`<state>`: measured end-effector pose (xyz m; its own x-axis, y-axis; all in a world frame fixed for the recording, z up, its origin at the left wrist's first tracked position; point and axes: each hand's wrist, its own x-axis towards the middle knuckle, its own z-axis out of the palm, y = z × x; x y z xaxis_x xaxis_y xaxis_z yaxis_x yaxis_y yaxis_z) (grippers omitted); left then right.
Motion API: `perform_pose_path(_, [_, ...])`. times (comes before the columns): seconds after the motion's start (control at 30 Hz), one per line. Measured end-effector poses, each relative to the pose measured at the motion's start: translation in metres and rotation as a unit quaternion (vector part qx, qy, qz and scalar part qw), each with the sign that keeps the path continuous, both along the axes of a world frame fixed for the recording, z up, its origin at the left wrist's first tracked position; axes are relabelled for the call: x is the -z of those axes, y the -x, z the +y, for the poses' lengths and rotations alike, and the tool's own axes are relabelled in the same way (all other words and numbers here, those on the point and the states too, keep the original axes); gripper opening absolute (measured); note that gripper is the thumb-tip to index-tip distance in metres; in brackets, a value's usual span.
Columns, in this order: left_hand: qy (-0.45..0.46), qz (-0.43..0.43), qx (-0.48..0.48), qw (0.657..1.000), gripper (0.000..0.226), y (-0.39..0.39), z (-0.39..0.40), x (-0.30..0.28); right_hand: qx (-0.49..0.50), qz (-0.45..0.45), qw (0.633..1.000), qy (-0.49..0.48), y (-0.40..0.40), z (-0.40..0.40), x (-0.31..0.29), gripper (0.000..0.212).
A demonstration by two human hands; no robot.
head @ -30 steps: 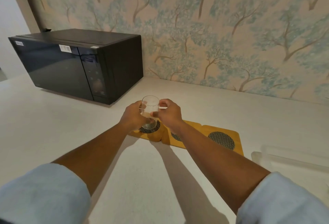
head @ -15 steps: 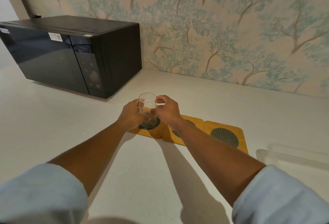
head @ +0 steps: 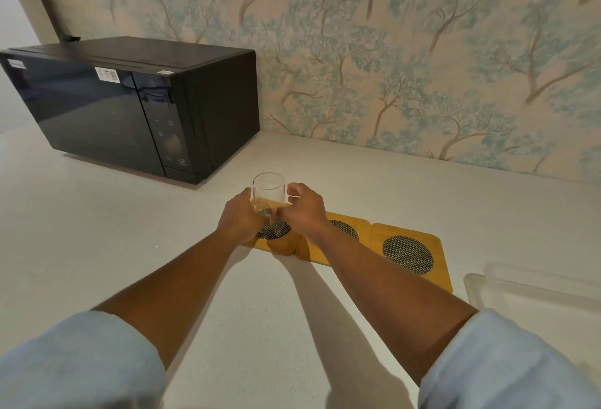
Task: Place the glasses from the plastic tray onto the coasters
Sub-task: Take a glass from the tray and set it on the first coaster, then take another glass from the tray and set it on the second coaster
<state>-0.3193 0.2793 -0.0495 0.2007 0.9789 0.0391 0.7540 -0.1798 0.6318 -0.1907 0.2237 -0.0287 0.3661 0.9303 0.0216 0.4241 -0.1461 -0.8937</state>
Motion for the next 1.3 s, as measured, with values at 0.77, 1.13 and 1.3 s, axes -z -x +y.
perform_pose_path(0.77, [0.084, -0.072, 0.148, 0.983, 0.018, -0.063, -0.107, -0.038, 0.081, -0.079, 0.993, -0.029, -0.070, -0.112, -0.032, 0.062])
perform_pose_path(1.13, [0.063, -0.098, 0.285, 0.951, 0.011, -0.156, -0.172, -0.049, 0.198, -0.107, 0.974, -0.016, -0.142, -0.198, -0.042, 0.055])
perform_pose_path(1.3, [0.074, -0.106, 0.319, 0.939, 0.025, -0.197, -0.210, -0.046, 0.240, -0.098, 0.966, 0.006, -0.173, -0.242, -0.043, 0.050])
